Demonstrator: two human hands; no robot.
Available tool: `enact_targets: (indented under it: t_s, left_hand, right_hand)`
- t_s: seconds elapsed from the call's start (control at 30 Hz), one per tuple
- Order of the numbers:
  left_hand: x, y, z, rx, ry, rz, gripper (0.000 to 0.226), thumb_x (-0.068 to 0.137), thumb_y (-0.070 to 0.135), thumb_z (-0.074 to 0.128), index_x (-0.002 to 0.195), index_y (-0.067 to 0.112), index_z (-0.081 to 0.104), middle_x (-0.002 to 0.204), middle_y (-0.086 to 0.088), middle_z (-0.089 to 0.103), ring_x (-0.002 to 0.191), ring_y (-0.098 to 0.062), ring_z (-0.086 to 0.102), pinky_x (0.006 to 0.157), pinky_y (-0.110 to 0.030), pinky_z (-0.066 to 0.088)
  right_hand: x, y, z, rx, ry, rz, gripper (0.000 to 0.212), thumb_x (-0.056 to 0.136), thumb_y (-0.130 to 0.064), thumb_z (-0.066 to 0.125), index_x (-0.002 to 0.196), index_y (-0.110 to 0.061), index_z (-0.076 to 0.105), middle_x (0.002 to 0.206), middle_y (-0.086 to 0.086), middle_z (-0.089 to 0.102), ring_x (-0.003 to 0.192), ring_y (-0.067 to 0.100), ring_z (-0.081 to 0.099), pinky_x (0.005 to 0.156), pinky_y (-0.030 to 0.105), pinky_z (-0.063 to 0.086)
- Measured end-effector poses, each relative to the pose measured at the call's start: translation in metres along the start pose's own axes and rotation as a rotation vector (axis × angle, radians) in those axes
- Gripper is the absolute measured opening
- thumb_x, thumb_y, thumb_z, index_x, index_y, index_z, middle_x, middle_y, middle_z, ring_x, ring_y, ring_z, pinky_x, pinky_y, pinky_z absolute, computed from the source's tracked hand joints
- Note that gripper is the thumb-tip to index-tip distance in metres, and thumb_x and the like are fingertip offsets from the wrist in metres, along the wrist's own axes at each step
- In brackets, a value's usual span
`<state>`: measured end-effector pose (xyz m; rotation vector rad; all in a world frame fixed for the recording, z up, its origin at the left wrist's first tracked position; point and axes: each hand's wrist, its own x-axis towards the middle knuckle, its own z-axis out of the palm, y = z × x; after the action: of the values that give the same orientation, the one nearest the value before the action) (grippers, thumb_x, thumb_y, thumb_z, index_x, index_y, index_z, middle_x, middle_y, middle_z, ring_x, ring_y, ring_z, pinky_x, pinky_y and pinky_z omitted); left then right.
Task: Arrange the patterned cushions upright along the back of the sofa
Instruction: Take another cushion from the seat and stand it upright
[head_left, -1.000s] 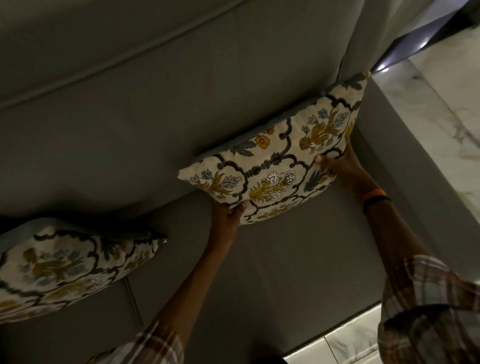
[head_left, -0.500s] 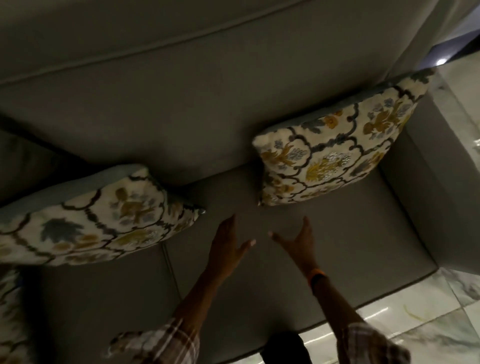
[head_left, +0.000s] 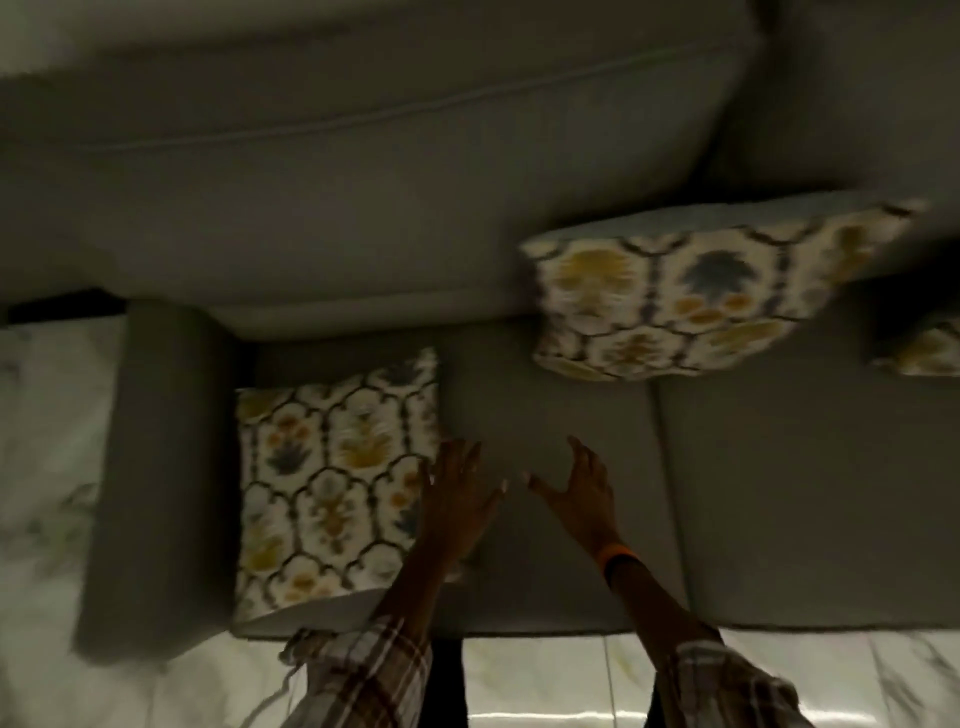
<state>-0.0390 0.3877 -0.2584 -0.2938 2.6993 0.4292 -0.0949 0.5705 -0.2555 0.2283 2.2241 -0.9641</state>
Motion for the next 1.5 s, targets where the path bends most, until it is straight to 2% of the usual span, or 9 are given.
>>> enact_targets:
  t_s: [0.27,0.33,0.47,0.57,0.83,0.97,1.17,1.27,1.5]
  left_hand:
    - [-0.031,-0.219,-0.034,-0.252,0.096,-0.360,0.087,0.080,0.071,0.041,0.149,0.021,0.021,0.155,-0.013,0.028,0.143,-0.035,0.028,0.112,-0.060,0.030]
    - [-0.029,-0.257,-0.037,-0.433,0.120,-0.527,0.103,0.071,0.074,0.051,0.150,0.018,0.016,0.155,-0.016,0.023,0.141,-0.037,0.028,0.112,-0.058,0.032]
    - [-0.005,-0.312,-0.042,-1.058,0.000,-0.780,0.112,0.068,0.042,0.084,0.152,0.024,0.013,0.159,-0.009,0.021,0.141,-0.032,0.031,0.109,-0.048,0.038]
    - [0.006,-0.316,-0.051,-1.216,-0.067,-0.771,0.104,0.069,0.029,0.085,0.151,0.021,0.021,0.155,-0.009,0.033,0.136,-0.030,0.040,0.097,-0.035,0.040]
    - [0.065,-0.342,-0.123,-1.084,0.250,-0.456,0.122,0.060,0.009,0.091,0.153,0.014,0.012,0.155,-0.003,0.028,0.139,-0.015,0.031,0.104,-0.023,0.029]
    - [0.100,-0.365,-0.139,-0.994,0.233,-0.329,0.128,0.050,0.031,0.097,0.151,0.018,0.021,0.155,0.004,0.031,0.138,-0.006,0.032,0.114,-0.026,0.036]
    - [0.110,-0.363,-0.131,-0.930,0.235,-0.199,0.106,0.064,0.003,0.086,0.148,0.013,0.022,0.142,0.006,0.031,0.137,-0.013,0.031,0.099,0.004,0.026]
    - [0.105,-0.368,-0.127,-0.971,0.252,-0.177,0.102,0.061,0.027,0.091,0.145,0.012,0.035,0.147,0.003,0.040,0.134,-0.012,0.039,0.109,-0.014,0.037]
    - [0.085,-0.346,-0.121,-0.945,0.286,-0.305,0.114,0.066,0.017,0.088,0.152,0.010,0.015,0.149,0.008,0.023,0.131,0.003,0.026,0.100,0.006,0.026]
  right_hand:
    - [0.012,-0.097,0.164,0.144,-0.072,0.020,0.121,0.079,-0.061,0.079,0.168,-0.022,0.006,0.175,0.003,0.012,0.160,0.031,0.018,0.124,0.056,0.031]
    - [0.021,-0.106,0.189,0.349,-0.078,0.117,0.127,0.073,-0.051,0.089,0.167,-0.030,0.007,0.172,0.001,0.020,0.153,0.034,0.036,0.094,0.048,0.060]
    - [0.044,-0.109,0.209,0.471,-0.085,0.212,0.124,0.064,-0.039,0.099,0.162,-0.034,0.023,0.154,-0.001,0.047,0.129,0.031,0.059,0.058,0.034,0.060]
    - [0.046,-0.111,0.201,0.424,-0.031,0.112,0.122,0.046,-0.058,0.100,0.152,-0.040,0.043,0.147,-0.004,0.061,0.129,0.028,0.064,0.078,0.048,0.066]
    - [0.047,-0.177,0.161,0.453,0.178,-0.236,0.096,0.065,0.010,0.092,0.149,-0.003,0.046,0.134,0.007,0.070,0.119,0.007,0.071,0.094,0.045,0.063]
    - [0.078,-0.213,0.152,0.410,0.217,-0.402,0.105,0.065,0.007,0.095,0.153,-0.001,0.038,0.148,0.012,0.059,0.135,0.011,0.061,0.102,0.028,0.058]
    - [0.108,-0.216,0.155,0.364,0.129,-0.360,0.101,0.060,-0.018,0.101,0.148,-0.009,0.051,0.143,0.006,0.065,0.134,0.011,0.061,0.109,0.029,0.054]
    - [0.108,-0.215,0.159,0.381,0.163,-0.364,0.100,0.062,-0.012,0.100,0.149,-0.008,0.050,0.142,0.002,0.066,0.133,0.004,0.061,0.107,0.022,0.053]
    - [0.089,-0.210,0.176,0.398,0.249,-0.299,0.117,0.062,-0.019,0.100,0.158,-0.015,0.033,0.154,0.002,0.051,0.138,-0.001,0.051,0.116,0.026,0.046]
